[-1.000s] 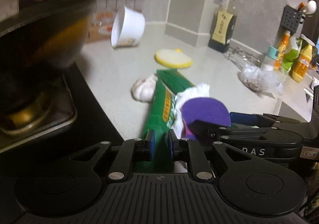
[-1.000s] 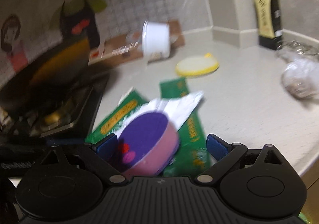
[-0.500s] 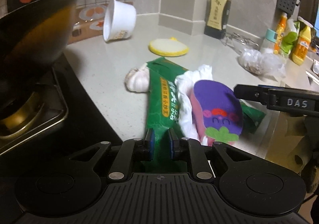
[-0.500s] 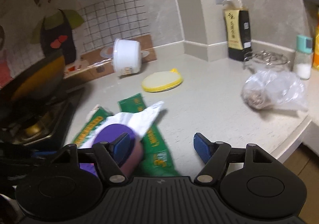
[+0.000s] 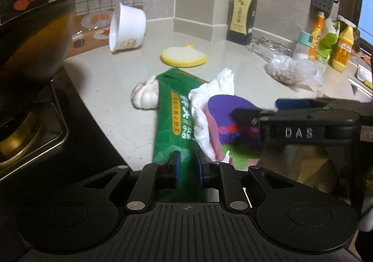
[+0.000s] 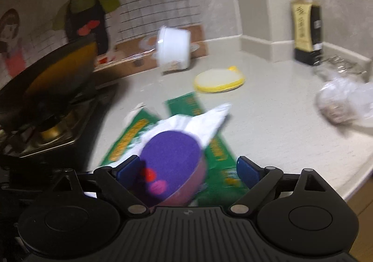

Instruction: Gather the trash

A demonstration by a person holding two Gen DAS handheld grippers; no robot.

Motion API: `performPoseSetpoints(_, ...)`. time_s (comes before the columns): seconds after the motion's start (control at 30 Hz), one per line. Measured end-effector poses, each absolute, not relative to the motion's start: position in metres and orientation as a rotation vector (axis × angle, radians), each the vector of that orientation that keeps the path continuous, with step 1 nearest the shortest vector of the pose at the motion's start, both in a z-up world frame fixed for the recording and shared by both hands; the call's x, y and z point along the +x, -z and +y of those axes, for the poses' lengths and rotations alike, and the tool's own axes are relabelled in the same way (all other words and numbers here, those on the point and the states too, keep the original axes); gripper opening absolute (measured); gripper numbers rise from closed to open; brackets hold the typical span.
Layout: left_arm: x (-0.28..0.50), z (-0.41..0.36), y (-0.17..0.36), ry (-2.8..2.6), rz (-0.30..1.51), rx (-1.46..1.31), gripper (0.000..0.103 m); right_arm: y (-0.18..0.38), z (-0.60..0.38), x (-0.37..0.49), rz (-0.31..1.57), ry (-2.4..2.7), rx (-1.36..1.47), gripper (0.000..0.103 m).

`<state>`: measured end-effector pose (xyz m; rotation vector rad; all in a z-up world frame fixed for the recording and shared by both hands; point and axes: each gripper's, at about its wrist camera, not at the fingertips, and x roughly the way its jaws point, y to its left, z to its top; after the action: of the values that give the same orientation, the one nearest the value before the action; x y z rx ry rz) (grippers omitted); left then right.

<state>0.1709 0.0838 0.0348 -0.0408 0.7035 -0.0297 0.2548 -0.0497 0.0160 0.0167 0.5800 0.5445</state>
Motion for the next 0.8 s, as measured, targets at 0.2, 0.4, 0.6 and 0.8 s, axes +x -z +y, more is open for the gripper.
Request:
performPoseSetpoints(0.2,0.174,0.083,-0.033,0.045,0.702,-0.043,0.017,-0.018,-0.073,0.261,0.534,-0.372,-0.006,0.090)
performPoseSetpoints(0.4,0.172,0.089,-0.035,0.029,0.701,-0.055,0.019,-0.024,-0.083,0.254,0.508,-0.407,0.050,0.090)
performPoseSetpoints(0.6,0.167,0.093,-0.034,0.022,0.707,-0.067,0.019,-0.022,-0.055,0.249,0.556,-0.566,0.006,0.091)
performPoseSetpoints(0.8,0.164,0.102,-0.036,0.036,0.695,-0.108,0.019,-0.017,-0.057,0.250,0.511,-0.425,-0.037,0.096)
